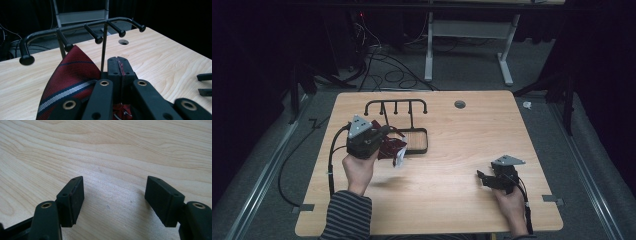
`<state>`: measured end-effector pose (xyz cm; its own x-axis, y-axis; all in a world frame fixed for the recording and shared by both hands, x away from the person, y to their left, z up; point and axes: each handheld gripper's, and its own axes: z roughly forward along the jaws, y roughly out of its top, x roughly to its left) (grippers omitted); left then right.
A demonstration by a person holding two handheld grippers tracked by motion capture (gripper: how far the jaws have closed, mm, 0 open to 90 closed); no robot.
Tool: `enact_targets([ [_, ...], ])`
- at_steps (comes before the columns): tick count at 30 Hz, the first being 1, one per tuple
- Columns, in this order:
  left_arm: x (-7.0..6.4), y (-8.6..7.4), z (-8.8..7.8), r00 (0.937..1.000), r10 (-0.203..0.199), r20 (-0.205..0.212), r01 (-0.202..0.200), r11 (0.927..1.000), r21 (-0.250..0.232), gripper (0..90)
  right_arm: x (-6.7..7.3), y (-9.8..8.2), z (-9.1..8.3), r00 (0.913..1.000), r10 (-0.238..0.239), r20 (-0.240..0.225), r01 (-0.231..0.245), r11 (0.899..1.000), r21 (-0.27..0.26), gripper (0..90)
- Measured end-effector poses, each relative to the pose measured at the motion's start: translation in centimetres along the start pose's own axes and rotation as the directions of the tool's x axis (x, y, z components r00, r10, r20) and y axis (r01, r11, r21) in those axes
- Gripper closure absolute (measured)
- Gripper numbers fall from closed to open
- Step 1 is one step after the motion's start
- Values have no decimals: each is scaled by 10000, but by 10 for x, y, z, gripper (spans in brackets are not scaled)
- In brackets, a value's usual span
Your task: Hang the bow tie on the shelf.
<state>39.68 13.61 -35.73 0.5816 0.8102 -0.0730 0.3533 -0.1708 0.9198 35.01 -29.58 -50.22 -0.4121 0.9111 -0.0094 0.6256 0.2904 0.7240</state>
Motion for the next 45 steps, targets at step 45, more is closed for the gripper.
enact_targets([
  [45,11,35,43,9954,-44,-955,32,9999,-127,896,-1,0,0,10000,63,-47,-63,10000,14,332],
])
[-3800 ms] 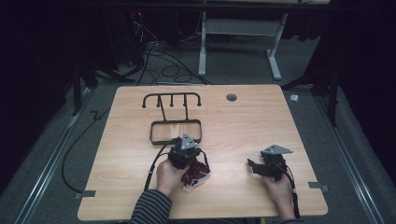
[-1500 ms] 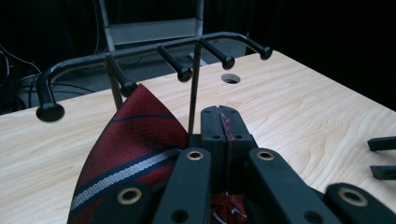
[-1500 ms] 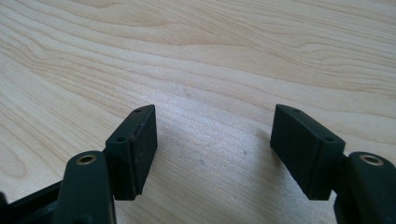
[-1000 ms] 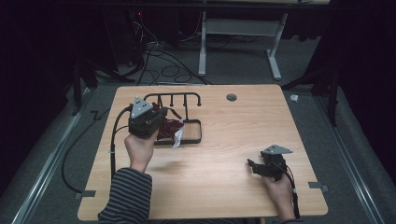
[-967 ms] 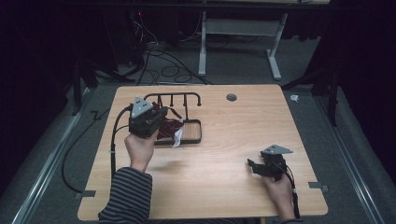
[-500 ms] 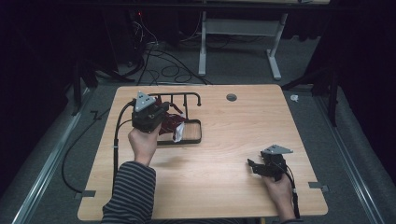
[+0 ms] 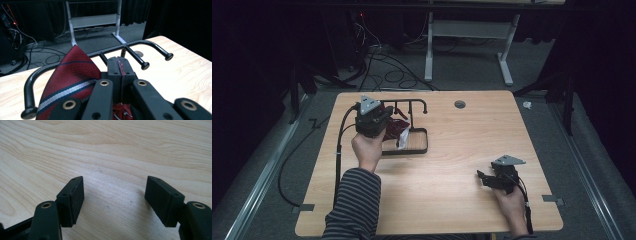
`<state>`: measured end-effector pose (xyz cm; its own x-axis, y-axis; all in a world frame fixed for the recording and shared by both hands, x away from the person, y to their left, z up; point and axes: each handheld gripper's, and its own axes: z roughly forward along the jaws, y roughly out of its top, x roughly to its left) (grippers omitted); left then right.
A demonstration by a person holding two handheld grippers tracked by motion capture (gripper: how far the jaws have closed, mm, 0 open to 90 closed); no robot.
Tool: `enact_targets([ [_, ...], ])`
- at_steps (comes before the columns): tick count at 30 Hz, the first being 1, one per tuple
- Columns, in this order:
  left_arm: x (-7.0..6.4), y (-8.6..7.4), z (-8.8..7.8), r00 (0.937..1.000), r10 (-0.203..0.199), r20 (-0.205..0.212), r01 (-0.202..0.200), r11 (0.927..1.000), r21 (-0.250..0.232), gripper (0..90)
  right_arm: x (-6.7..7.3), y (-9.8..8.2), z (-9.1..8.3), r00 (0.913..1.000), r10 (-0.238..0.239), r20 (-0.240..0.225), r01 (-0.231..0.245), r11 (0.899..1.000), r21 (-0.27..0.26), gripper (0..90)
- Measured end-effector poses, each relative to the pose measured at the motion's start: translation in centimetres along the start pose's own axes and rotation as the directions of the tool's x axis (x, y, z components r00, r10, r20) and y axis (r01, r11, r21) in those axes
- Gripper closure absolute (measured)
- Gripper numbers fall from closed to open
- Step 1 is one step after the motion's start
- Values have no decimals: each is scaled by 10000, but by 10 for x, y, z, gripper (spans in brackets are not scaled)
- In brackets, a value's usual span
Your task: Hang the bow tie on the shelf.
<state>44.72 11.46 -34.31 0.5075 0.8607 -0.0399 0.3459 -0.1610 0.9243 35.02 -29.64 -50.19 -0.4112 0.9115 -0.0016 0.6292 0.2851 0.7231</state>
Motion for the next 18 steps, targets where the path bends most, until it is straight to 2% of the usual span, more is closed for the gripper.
enact_targets([
  [9,4,1,10,9995,-131,-295,137,9997,202,895,0,0,0,10000,9,-14,-9,10000,-8,332],
  [11,4,2,12,9993,-19,-370,29,9996,283,894,0,0,0,10000,0,-15,0,10000,6,332],
  [18,5,0,17,9985,8,-542,16,9991,431,893,0,0,0,10000,11,-16,-12,10000,-8,332],
])
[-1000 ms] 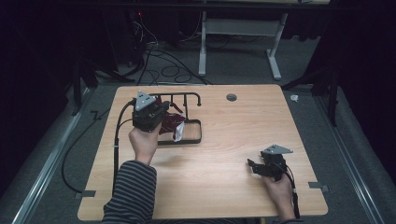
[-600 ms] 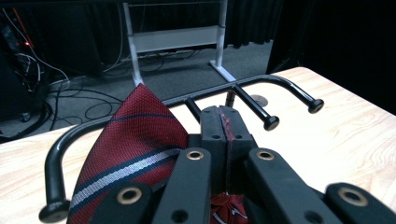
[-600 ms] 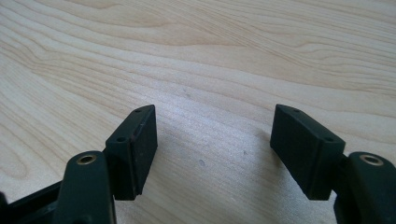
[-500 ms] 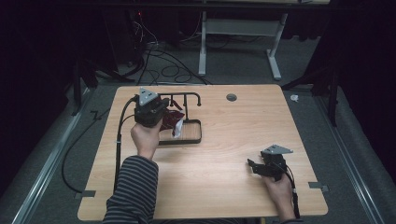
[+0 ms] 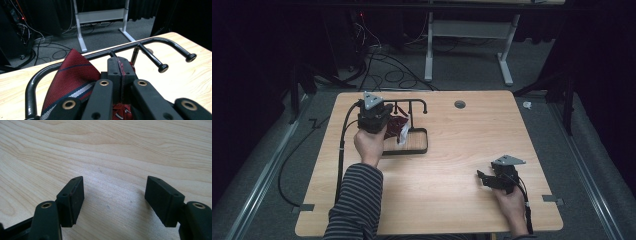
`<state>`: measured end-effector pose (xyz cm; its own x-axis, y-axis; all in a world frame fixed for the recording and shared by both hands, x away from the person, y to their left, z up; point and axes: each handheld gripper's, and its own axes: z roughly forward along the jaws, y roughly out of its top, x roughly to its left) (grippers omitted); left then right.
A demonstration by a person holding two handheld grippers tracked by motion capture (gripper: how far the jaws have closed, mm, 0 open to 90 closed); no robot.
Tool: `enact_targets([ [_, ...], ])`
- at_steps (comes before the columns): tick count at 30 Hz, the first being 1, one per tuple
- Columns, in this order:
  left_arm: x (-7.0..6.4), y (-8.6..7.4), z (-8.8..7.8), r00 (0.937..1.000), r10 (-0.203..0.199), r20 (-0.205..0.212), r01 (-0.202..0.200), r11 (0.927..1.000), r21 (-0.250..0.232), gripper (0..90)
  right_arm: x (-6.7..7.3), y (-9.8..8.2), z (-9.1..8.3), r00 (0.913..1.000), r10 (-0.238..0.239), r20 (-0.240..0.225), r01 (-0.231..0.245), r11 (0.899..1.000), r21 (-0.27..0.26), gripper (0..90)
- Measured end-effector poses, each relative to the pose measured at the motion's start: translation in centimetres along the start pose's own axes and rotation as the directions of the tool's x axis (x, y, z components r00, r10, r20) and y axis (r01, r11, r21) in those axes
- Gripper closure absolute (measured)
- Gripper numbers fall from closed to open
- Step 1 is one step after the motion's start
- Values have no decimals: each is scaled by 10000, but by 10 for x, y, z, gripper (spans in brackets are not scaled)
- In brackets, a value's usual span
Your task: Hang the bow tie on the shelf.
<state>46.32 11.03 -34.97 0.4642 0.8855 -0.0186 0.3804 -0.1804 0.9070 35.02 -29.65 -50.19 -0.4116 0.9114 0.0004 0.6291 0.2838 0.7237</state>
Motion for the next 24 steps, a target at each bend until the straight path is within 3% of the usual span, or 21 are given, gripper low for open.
enact_targets([
  [24,0,0,-9,9997,184,179,-186,9997,131,806,0,0,0,10000,-22,9,22,10000,-9,332],
])
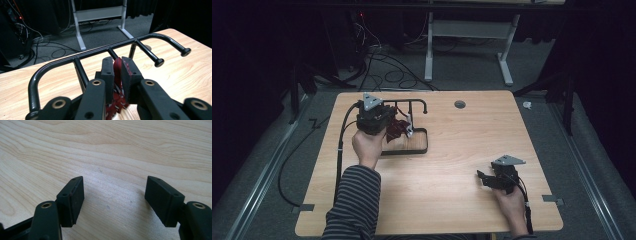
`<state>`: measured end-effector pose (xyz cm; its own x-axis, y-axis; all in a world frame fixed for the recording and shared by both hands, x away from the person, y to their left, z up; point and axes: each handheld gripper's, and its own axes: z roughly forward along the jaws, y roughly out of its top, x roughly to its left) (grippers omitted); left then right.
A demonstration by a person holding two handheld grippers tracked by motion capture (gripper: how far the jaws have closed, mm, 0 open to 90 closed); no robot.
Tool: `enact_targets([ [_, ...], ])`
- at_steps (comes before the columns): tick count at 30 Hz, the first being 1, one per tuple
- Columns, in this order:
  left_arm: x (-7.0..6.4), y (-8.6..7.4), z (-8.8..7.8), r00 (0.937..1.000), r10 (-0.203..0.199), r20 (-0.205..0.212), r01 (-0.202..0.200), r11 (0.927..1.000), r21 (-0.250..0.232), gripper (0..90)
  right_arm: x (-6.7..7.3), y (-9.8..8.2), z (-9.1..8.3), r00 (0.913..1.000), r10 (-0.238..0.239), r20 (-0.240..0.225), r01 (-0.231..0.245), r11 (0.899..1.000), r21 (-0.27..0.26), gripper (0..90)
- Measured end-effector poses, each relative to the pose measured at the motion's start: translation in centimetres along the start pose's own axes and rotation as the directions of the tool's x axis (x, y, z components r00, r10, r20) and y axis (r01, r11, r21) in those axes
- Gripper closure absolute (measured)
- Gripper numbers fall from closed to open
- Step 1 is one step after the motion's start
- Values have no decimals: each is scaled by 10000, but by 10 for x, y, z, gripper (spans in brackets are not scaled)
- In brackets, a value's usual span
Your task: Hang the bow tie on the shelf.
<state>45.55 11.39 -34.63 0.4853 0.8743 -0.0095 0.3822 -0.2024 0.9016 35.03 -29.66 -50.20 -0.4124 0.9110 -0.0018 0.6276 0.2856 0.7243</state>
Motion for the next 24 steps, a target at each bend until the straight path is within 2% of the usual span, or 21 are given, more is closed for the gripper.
enact_targets([
  [12,5,-12,-22,9998,55,187,-55,10000,5,756,0,0,0,10000,-27,23,27,10000,7,332],
  [24,10,-21,-33,9996,-34,279,31,9999,129,738,0,0,0,10000,-81,52,81,10000,1,333],
])
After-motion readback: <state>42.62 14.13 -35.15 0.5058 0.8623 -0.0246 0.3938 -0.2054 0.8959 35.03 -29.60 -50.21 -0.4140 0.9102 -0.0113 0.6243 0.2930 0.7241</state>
